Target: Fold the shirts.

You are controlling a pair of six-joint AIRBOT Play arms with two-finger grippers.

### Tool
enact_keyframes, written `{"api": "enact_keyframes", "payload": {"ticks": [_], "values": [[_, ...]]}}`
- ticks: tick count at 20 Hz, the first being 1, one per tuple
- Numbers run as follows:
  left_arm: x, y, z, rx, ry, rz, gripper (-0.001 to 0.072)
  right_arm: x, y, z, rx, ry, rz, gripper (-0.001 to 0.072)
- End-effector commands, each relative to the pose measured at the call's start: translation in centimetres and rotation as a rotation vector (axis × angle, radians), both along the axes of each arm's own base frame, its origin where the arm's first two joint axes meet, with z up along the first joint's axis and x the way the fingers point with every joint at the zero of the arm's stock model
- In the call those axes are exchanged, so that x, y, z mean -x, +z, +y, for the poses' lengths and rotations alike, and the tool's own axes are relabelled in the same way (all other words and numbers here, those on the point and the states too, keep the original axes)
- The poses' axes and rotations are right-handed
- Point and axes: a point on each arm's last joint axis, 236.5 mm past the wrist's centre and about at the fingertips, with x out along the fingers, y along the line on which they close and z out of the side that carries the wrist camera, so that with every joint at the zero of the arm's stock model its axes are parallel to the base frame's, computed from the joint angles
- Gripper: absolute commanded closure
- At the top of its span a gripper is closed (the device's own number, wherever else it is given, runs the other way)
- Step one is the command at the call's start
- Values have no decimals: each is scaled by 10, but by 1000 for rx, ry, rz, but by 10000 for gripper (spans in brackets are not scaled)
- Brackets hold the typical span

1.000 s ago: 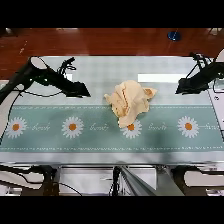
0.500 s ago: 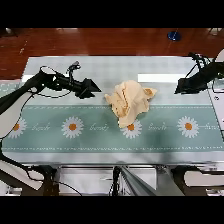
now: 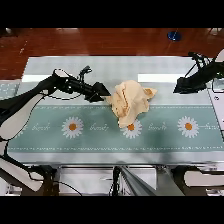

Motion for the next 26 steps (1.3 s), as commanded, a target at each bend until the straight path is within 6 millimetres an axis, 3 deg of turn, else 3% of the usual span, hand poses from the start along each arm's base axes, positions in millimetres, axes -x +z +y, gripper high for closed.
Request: {"api": "enact_keyframes", "payload": {"ticks": [1,7,9,10,11,12,13,16,20,22,26], "values": [[12,-1,-18,-7,-32,8,9,0,0,1,-1,2,1,316],[28,5,-57,-2,-100,-27,9,0,0,1,-1,2,1,316],[27,11,-70,4,-116,-59,51,0,0,1,-1,2,1,315],[24,13,-75,5,-112,-70,240,0,0,1,-1,2,1,316],[19,15,-79,7,-110,-87,480,0,0,1,-1,2,1,316],[15,17,-81,9,-106,-97,596,0,0,1,-1,2,1,316],[13,18,-82,11,-107,-103,664,0,0,1,-1,2,0,316],[13,18,-80,13,-113,-99,681,-1,-1,-3,12,1,-6,316],[28,22,-76,33,-183,-75,682,-7,-9,-7,25,-5,-11,314],[33,23,-76,38,-198,-65,682,-14,-24,12,-64,-12,7,255],[36,23,-77,40,-209,-59,682,-37,-46,68,-354,-61,22,180]]}}
